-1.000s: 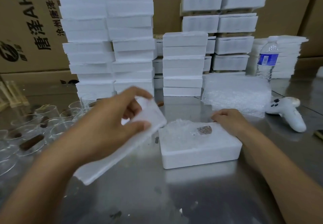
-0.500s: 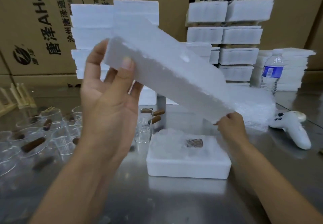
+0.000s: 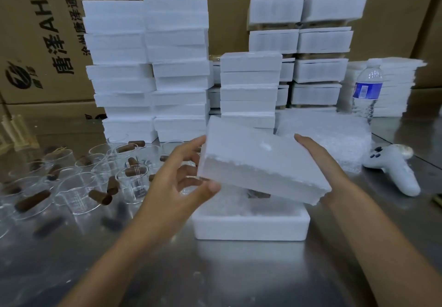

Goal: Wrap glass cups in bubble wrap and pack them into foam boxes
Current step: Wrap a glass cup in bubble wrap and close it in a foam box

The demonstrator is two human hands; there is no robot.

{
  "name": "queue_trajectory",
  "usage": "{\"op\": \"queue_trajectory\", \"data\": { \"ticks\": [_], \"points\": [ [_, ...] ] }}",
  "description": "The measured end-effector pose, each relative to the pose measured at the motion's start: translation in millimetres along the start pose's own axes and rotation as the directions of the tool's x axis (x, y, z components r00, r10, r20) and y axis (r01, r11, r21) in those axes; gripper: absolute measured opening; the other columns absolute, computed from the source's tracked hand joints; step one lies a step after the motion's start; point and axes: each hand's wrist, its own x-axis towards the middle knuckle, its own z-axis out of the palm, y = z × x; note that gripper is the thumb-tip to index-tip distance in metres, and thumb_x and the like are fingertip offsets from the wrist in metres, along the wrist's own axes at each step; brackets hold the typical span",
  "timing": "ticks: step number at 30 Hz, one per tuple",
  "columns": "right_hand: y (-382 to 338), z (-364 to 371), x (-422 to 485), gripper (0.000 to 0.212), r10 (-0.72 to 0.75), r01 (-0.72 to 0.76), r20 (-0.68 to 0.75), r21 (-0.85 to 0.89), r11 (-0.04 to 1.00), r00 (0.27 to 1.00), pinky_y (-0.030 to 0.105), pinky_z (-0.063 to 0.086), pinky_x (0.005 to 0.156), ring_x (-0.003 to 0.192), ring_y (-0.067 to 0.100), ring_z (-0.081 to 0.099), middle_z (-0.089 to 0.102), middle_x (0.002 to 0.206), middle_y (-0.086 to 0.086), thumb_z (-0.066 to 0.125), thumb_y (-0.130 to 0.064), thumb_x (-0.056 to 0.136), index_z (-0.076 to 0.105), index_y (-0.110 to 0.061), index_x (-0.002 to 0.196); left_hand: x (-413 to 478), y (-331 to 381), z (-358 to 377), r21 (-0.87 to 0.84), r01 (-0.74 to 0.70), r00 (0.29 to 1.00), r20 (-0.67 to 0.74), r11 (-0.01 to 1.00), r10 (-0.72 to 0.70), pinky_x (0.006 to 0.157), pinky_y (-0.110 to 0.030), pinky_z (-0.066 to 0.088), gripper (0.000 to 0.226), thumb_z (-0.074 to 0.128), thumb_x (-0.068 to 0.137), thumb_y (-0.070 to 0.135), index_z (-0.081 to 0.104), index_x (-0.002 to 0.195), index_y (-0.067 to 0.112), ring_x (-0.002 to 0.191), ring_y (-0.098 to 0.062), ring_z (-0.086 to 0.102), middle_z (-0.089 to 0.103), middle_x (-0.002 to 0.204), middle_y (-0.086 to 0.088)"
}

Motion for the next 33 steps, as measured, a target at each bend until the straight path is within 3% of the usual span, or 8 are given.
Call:
{"op": "queue_trajectory", "data": {
  "ticks": [3,8,14,17,22,25,29,33],
  "points": [
    [0,3,-2,0.024,0.030,-0.031,-0.009,-0.029,0.999,1.000,0.021,0.048,0.050,0.049,0.011,0.065,0.068,0.056,-0.005,0.060,-0.045,0.085,0.065,-0.022,0.080,-6,-16,-5,0.014,-0.022,0.999,-0.048,1.000,0.022,0.098,-0.044,0.046,0.065,0.050,0.069,0.082,0.060,0.115,0.038,0.114,-0.015,0.059,0.060,0.124,0.003],
    [0,14,-3,0.024,-0.059,0.049,-0.079,-0.129,0.990,0.995,0.011,0.036,0.031,0.035,0.005,0.057,0.060,0.042,-0.010,0.060,-0.036,0.088,0.061,-0.015,0.076,-14,-33,3,-0.153,0.044,0.965,-0.248,0.987,-0.082,0.084,-0.034,0.043,0.012,0.051,0.083,0.044,0.063,0.084,0.043,0.093,-0.007,0.061,0.067,0.097,0.019],
    [0,17,-3,0.024,-0.054,0.036,-0.088,-0.201,0.979,0.995,0.010,0.034,0.030,0.032,0.003,0.054,0.056,0.039,-0.012,0.059,-0.038,0.088,0.061,-0.016,0.076,-8,-39,-1,-0.179,0.074,0.970,-0.217,0.981,-0.112,0.078,-0.017,0.044,0.029,0.046,0.089,0.022,0.052,0.114,0.033,0.100,-0.010,0.054,0.058,0.098,0.008],
    [-2,15,-2,0.024,-0.051,0.026,-0.124,-0.196,0.980,0.991,0.011,0.035,0.030,0.032,0.004,0.054,0.057,0.039,-0.011,0.061,-0.039,0.086,0.063,-0.017,0.076,-17,-39,3,-0.009,0.030,0.991,-0.134,0.999,-0.031,0.083,-0.006,0.039,0.038,0.041,0.086,0.028,0.054,0.120,0.039,0.105,0.005,0.051,0.056,0.111,0.020],
    [3,14,1,0.027,-0.081,0.047,-0.149,-0.214,0.976,0.986,0.012,0.036,0.030,0.035,0.004,0.055,0.059,0.042,-0.012,0.061,-0.045,0.085,0.066,-0.019,0.078,-15,-47,3,0.018,0.099,0.990,-0.100,0.995,-0.097,0.094,0.000,0.031,0.035,0.033,0.103,0.023,0.049,0.125,0.045,0.118,0.021,0.039,0.048,0.129,0.032],
    [4,14,4,0.033,-0.046,0.012,-0.149,-0.220,0.975,0.988,0.012,0.039,0.034,0.040,0.004,0.059,0.064,0.048,-0.012,0.062,-0.053,0.080,0.068,-0.021,0.081,-15,-51,3,0.038,0.132,0.989,-0.076,0.990,-0.129,0.092,0.006,0.027,0.037,0.030,0.102,0.024,0.049,0.126,0.045,0.117,0.024,0.038,0.048,0.127,0.037],
    [6,15,5,0.044,0.104,-0.118,-0.084,-0.191,0.974,0.991,0.029,0.050,0.069,0.065,0.021,0.069,0.074,0.083,0.007,0.071,-0.052,0.070,0.069,-0.012,0.088,-8,-51,2,0.048,0.156,0.986,-0.063,0.987,-0.153,0.087,0.005,0.032,0.037,0.030,0.102,0.021,0.052,0.119,0.044,0.111,0.023,0.043,0.053,0.119,0.036],
    [9,9,-1,0.054,0.075,-0.075,-0.009,-0.211,0.975,0.997,0.027,0.048,0.059,0.063,0.017,0.071,0.074,0.074,0.004,0.077,-0.049,0.048,0.070,-0.012,0.085,-5,-47,-1,0.038,0.181,0.983,-0.039,0.983,-0.179,0.083,0.006,0.032,0.034,0.034,0.101,0.021,0.054,0.117,0.043,0.108,0.025,0.043,0.053,0.117,0.036]
  ]
}}
